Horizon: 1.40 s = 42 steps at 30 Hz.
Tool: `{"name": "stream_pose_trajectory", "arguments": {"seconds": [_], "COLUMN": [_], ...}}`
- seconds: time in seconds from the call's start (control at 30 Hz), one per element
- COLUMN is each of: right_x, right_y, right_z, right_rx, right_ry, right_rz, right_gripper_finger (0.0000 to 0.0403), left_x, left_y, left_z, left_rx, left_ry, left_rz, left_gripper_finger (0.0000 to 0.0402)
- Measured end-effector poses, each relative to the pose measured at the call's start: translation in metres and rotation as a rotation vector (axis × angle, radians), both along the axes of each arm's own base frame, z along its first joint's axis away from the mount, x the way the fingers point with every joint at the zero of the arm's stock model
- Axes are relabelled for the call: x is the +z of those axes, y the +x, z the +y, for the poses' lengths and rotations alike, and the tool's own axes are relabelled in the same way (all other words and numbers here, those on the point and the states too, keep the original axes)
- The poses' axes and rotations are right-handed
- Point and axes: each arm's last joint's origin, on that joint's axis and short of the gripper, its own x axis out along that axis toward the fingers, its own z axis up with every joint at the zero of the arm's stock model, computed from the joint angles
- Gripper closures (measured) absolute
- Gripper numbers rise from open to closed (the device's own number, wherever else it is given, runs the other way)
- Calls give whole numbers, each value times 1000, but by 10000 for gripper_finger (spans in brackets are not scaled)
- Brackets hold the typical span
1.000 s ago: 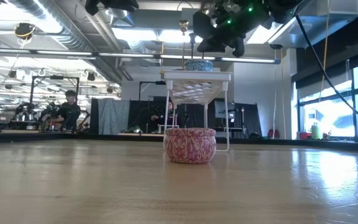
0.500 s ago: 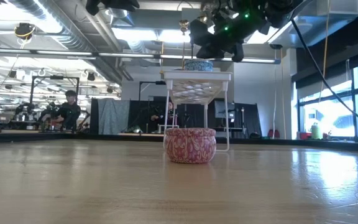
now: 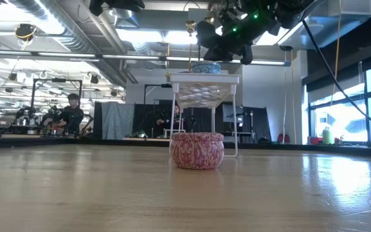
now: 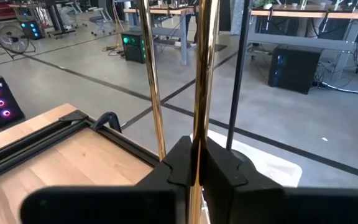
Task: Pick & Place candle stick holders
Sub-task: Put the gold candle holder on the shelf
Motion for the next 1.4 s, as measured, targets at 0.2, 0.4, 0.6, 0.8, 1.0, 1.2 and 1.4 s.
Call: {"name": "stream_pose_trajectory", "arguments": {"seconds": [0.2,0.4,0.6,0.8,1.0,1.2,1.4], "right_x": [0,0,0,0,0,2,3], "right_y": [0,0,0,0,0,0,0], "right_z": [0,0,0,0,-1,-1,-1], "right_rx": [8,11,11,10,11,20,21], "right_ry": [3,4,4,3,-9,-49,-56], "right_rz": [3,4,4,5,18,33,28], "right_gripper_finger": [373,372,371,370,370,370,370], "left_x": [-1,-2,-2,-2,-2,-2,-2], "left_y": [0,0,0,0,0,0,0], "left_z": [0,0,0,0,-1,-1,-1], "left_rx": [1,-6,-14,-14,-21,-21,-21], "left_ry": [-8,-20,-22,-22,-24,-24,-26], "left_rz": [0,2,1,2,1,1,-1], "left_gripper_finger": [327,327,327,327,327,327,327]}}
